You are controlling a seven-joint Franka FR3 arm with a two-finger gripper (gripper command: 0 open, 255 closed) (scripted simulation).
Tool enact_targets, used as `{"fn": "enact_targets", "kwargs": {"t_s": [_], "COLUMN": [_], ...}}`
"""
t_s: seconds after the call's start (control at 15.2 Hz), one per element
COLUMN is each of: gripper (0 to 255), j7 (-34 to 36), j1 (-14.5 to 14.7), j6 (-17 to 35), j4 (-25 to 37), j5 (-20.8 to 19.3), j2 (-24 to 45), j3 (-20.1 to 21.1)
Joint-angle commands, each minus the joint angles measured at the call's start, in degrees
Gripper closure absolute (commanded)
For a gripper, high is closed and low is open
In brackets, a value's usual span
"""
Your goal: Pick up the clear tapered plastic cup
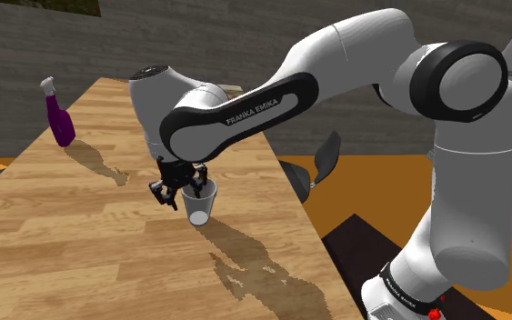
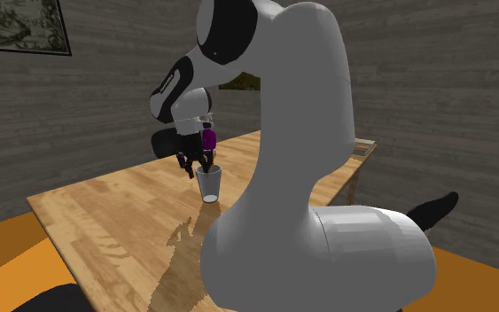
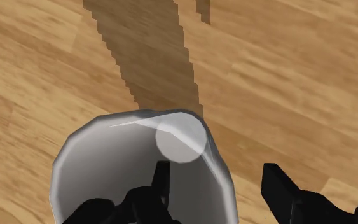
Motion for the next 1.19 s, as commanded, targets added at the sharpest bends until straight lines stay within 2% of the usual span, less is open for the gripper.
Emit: {"fn": "enact_targets", "kwargs": {"t_s": [0.0, 0.53, 1.12], "gripper": [255, 255, 255], "j7": [0.03, 0.07, -1.37], "j1": [0.01, 0.03, -0.27], "j6": [0.11, 0.2, -5.39], "j4": [-0.03, -0.08, 3.23], "j5": [-0.04, -0.07, 1.61], "j2": [0.07, 0.11, -2.58], "j3": [-0.02, -0.03, 0.75]}}
